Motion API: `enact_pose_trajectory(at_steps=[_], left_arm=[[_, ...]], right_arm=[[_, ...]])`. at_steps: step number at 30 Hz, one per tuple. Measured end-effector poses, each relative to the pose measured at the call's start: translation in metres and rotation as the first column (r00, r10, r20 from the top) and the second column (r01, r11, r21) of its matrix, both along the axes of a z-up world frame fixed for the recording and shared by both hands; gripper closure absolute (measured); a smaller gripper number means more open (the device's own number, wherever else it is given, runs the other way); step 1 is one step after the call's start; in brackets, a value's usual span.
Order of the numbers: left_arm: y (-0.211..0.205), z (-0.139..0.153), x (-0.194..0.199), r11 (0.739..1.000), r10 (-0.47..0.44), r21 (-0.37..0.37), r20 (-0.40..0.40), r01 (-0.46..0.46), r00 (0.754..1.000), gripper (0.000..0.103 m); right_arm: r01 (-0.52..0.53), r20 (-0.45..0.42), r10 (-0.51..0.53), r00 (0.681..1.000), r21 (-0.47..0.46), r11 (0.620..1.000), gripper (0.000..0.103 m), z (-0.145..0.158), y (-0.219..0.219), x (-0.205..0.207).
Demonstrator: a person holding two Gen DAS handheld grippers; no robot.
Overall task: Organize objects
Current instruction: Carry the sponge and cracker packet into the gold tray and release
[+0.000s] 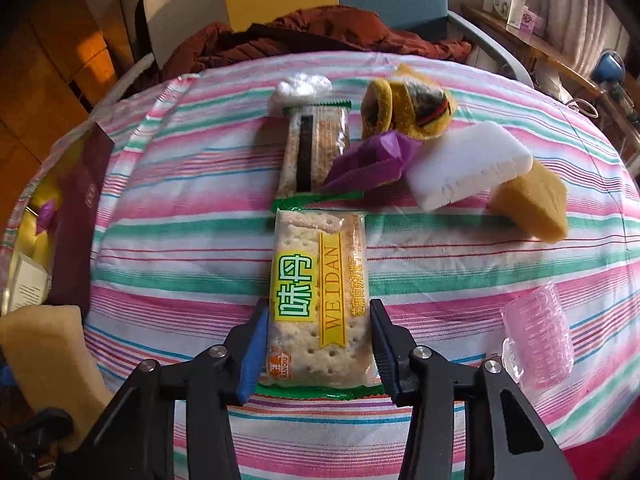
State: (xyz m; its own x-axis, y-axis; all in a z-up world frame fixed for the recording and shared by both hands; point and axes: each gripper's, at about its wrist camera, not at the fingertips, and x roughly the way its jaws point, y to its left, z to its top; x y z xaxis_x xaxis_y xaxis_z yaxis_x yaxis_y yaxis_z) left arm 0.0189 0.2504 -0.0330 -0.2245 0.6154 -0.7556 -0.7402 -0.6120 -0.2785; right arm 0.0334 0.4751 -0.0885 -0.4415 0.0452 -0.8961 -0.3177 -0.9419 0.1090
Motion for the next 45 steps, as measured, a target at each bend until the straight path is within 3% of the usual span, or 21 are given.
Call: enact_pose_trajectory(at_steps=[5,9,14,22,28,32,33,36,40,45], left_arm=[[-0.022,0.019,-0.005,0.998,0.049,0.039,-0.023,-0.048,0.999,0.059],[-0.046,0.030,-0.016,0.992,0.113,0.064,-0.035,-0.111,0.993,0.059],[-0.087,0.046,-0.041,0.967,0.241,0.102,-0.054,-0.235,0.969,0.059],[-0.164,0.055,-0.089,0.891,0.453,0.094,-0.111,-0.445,0.884,0.058],[-0.210,0.041,-0.130,0.827,0.561,0.045,-0.125,-0.560,0.818,0.057],[-0.234,0.027,-0.152,0.786,0.615,0.010,-0.115,-0.618,0.780,0.045],[-0.239,0.023,-0.157,0.776,0.627,-0.002,-0.105,-0.630,0.772,0.036],[-0.253,0.014,-0.160,0.745,0.664,-0.018,-0.085,-0.667,0.743,0.028],[-0.267,0.007,-0.151,0.721,0.691,-0.007,-0.048,-0.692,0.721,0.028],[-0.269,0.004,-0.127,0.707,0.705,-0.003,-0.067,-0.707,0.706,0.028]], right_arm=[[0.012,-0.069,-0.015,0.998,-0.042,0.999,0.055,0.015,-0.003,0.011],[0.010,-0.132,-0.027,0.991,-0.128,0.992,0.055,0.029,-0.008,0.021],[-0.033,-0.192,-0.001,0.981,-0.175,0.984,0.055,0.047,-0.031,0.023],[-0.250,-0.275,0.201,0.940,-0.154,0.956,0.055,0.081,-0.118,-0.018],[-0.370,-0.268,0.325,0.907,-0.139,0.919,0.055,0.082,-0.191,-0.057],[-0.421,-0.229,0.384,0.894,-0.141,0.896,0.055,0.066,-0.232,-0.080],[-0.429,-0.208,0.397,0.894,-0.136,0.893,0.055,0.060,-0.242,-0.085],[-0.456,-0.157,0.434,0.887,-0.144,0.878,0.052,0.043,-0.264,-0.091],[-0.470,-0.145,0.453,0.880,-0.129,0.873,0.018,0.035,-0.276,-0.084],[-0.462,-0.167,0.451,0.876,-0.027,0.887,0.015,0.039,-0.284,-0.069]])
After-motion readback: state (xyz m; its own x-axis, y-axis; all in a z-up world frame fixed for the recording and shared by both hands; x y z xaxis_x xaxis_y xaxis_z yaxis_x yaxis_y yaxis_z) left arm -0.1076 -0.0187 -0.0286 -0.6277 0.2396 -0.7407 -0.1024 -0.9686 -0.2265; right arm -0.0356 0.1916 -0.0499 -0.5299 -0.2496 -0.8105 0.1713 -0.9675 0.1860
